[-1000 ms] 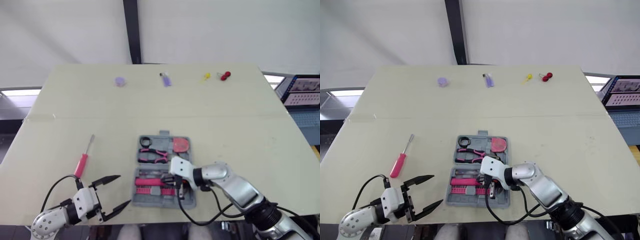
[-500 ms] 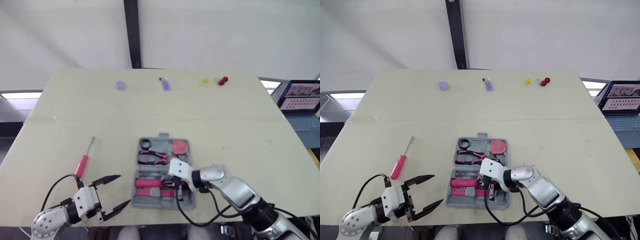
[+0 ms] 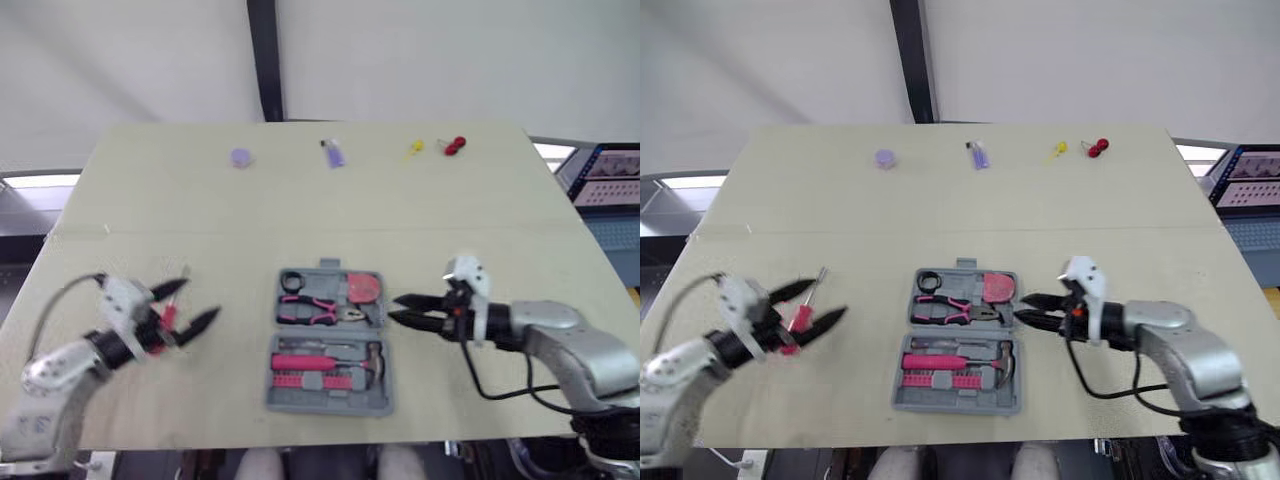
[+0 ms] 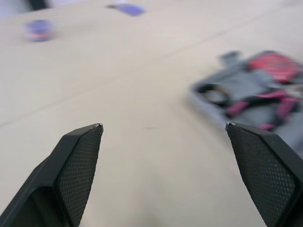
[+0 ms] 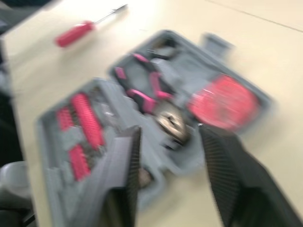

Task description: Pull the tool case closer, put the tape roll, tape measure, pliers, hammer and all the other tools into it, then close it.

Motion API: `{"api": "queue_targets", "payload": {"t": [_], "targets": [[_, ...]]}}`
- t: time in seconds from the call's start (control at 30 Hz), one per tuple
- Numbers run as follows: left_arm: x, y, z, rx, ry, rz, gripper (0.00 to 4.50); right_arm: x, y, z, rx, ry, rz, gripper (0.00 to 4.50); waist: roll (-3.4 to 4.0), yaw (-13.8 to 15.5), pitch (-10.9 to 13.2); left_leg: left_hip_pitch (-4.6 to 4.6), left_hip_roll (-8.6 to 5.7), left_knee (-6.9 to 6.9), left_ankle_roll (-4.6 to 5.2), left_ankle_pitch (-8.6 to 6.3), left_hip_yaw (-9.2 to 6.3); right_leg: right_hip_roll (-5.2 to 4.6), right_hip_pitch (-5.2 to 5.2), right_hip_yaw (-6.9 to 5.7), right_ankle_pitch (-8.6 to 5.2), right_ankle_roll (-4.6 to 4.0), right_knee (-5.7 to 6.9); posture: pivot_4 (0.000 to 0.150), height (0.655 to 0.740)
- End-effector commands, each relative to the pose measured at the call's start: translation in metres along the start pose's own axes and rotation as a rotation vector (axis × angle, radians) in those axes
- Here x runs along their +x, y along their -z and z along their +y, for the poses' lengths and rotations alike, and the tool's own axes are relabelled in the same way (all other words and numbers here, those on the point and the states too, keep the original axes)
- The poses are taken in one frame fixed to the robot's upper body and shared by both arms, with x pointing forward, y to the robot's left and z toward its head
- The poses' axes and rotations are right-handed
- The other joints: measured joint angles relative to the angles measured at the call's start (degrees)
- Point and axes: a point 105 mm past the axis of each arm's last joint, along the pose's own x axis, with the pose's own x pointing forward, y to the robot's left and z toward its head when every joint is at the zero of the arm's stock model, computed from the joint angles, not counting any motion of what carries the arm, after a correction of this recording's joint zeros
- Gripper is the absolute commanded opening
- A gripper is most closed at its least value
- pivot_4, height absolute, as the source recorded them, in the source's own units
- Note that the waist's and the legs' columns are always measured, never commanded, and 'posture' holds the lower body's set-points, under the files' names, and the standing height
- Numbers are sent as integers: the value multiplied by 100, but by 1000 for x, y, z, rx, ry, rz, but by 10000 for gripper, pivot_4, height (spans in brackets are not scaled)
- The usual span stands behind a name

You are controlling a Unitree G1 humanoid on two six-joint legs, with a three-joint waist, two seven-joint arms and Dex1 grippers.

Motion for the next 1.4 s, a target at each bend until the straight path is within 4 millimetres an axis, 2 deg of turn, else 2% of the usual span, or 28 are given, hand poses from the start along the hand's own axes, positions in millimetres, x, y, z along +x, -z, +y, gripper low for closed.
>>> {"api": "queue_targets", "payload": {"t": [0.03, 0.1, 0.3, 0.4, 0.57, 0.8, 0.9, 0.93, 1.0, 1.1, 1.2, 1.3, 1.4], "targets": [[-17, 2, 35, -4, -173, 31, 45000, -39, 4, -30, -1, 185, -41, 36098, -7, -8, 5, 1, -2, -2, 1, -1, 2, -1, 0, 1, 1, 1, -1, 1500, 7400], [-27, 4, 48, -21, -248, 40, 45000, -59, 9, -45, 11, 290, -62, 44655, -16, -14, 13, 2, -3, -5, 1, -1, 8, -1, -1, 1, 1, 2, -4, 1500, 7400], [-64, 27, 78, -70, -488, 88, 45000, -118, 31, -90, -49, 682, -107, 44655, -19, -24, 20, 5, -1, -1, -2, 1, 15, -1, -3, 5, 1, 2, 0, 1500, 7400], [-83, 30, 97, -100, -642, 62, 45000, -136, 44, -103, -54, 810, -138, 44655, -26, -23, 25, 5, -1, -1, -2, 1, 17, -1, -4, 6, 1, 2, 0, 1500, 7400], [-99, 46, 110, -87, -746, 107, 45000, -134, 59, -105, -45, 833, -140, 44655, -24, -31, 27, 6, -1, 1, -2, 1, 17, -1, -3, 7, 1, 3, 1, 1500, 7400], [-83, 51, 89, -98, -636, 67, 45000, -128, 55, -105, -68, 818, -150, 44655, -17, -28, 31, 6, -1, 1, -3, 2, 18, -1, -3, 8, 1, 2, 1, 1500, 7400], [-63, 40, 61, -106, -522, -18, 45000, -105, 37, -95, -71, 705, -197, 44655, -16, -32, 32, 6, -1, 1, -3, 2, 18, -1, -4, 8, 1, 2, 2, 1500, 7400], [-55, 40, 50, -111, -489, -22, 45000, -92, 29, -89, -82, 641, -205, 44655, -16, -31, 32, 6, -1, 2, -3, 2, 18, -1, -4, 8, 1, 3, 2, 1500, 7400], [-40, 42, 34, -119, -445, -17, 45000, -60, 9, -71, -107, 491, -223, 44655, -15, -32, 31, 6, 1, 6, -4, 2, 17, -1, -3, 9, 1, 3, 5, 1500, 7400], [-29, 42, 23, -150, -440, -25, 45000, -19, -18, -45, -157, 311, -253, 44655, -14, -57, 32, 8, 3, 5, -4, 3, 17, 0, -6, 9, 1, 3, 10, 1500, 7400], [-15, 49, 1, -151, -393, 20, 45000, 26, -39, -7, -226, 85, -250, 44655, -14, -45, 32, 5, 2, 4, -4, 2, 14, 0, -9, 7, 1, 3, 12, 1500, 7400], [-9, 57, -11, -164, -389, 63, 45000, 50, -51, 19, -290, -61, -239, 44655, -15, -6, 33, 3, 2, 6, -4, 2, 11, -1, -9, 6, 1, 2, 11, 1500, 7400], [-5, 65, -15, -175, -413, 119, 45000, 64, -61, 35, -344, -142, -242, 44655, -17, 10, 33, 1, 2, 16, -4, 2, 4, 0, -5, 4, 1, 3, 13, 1500, 7400]]}}
